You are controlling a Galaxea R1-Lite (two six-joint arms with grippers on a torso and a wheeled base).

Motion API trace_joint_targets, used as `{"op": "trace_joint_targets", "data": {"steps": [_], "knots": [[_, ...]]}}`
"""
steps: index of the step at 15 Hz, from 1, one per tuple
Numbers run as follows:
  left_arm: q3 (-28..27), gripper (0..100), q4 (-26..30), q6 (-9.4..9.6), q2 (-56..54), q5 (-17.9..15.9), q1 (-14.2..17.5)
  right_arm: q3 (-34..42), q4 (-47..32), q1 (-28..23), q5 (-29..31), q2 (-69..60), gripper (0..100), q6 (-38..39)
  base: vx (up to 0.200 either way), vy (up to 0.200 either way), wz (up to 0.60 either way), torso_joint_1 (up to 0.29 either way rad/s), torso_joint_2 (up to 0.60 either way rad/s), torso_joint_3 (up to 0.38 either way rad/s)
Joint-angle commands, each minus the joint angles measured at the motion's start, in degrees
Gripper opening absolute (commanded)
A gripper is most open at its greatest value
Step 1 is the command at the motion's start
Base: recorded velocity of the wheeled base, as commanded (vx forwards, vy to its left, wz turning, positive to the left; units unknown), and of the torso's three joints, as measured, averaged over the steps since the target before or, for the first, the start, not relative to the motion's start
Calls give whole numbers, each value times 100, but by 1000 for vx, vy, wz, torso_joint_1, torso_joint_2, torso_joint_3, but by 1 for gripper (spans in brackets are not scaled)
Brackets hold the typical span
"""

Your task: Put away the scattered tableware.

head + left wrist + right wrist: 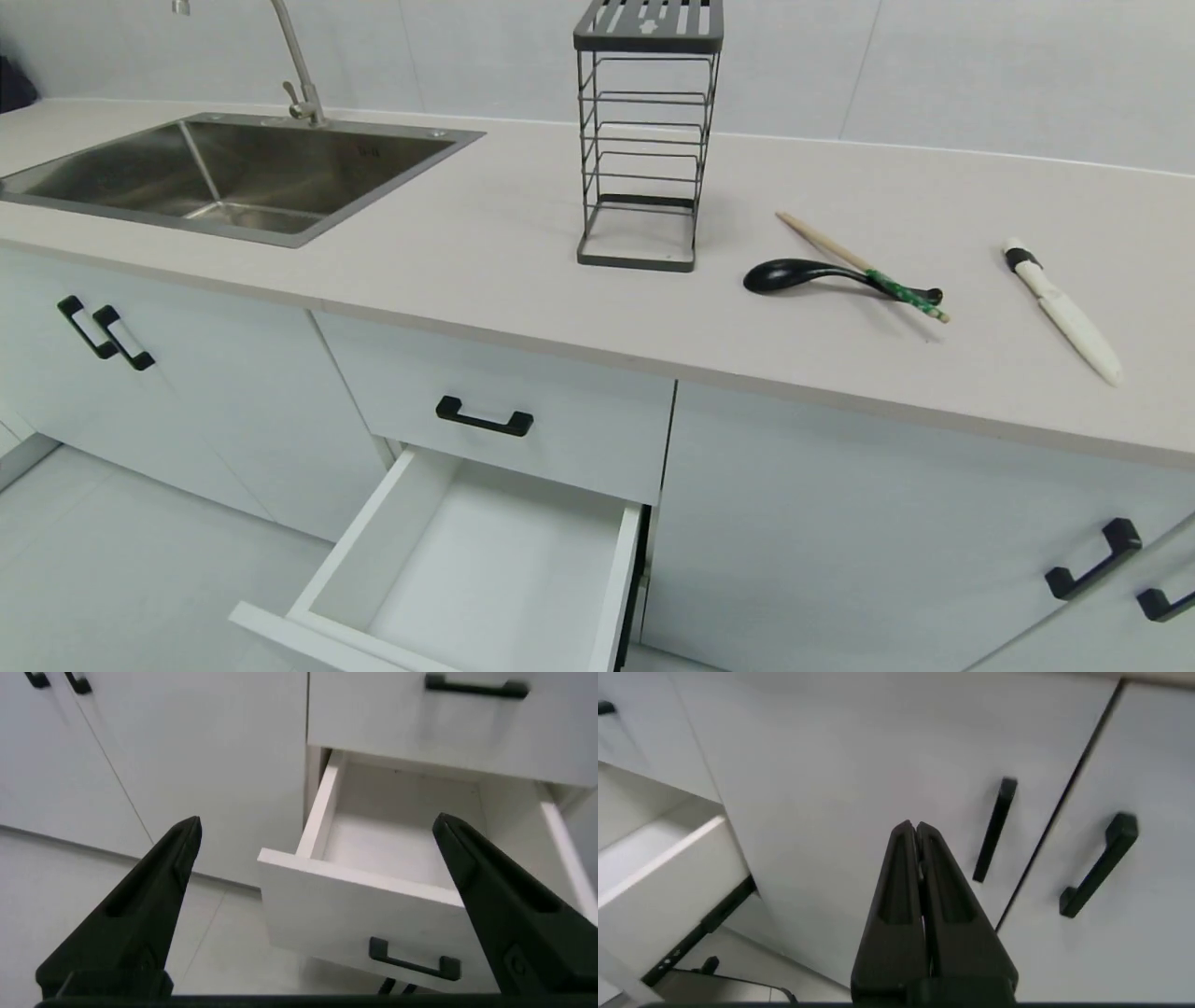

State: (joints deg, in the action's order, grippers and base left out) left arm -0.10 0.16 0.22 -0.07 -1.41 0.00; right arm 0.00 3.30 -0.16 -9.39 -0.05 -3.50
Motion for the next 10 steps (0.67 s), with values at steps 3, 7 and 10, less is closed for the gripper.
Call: {"op": "trace_joint_targets", "data": {"steps": [3, 7, 10], "knots": [[1, 100, 2, -4, 7, 1, 0, 0, -5, -2, -2, 5, 0, -10, 0, 0, 0, 225, -486, -224], [1, 100, 2, -4, 7, 1, 0, 0, -5, -2, -2, 5, 0, -19, 0, 0, 0, 185, -491, -221], [1, 100, 2, -4, 7, 1, 0, 0, -5, -2, -2, 5, 0, -28, 0, 0, 0, 370, -491, -237]]}}
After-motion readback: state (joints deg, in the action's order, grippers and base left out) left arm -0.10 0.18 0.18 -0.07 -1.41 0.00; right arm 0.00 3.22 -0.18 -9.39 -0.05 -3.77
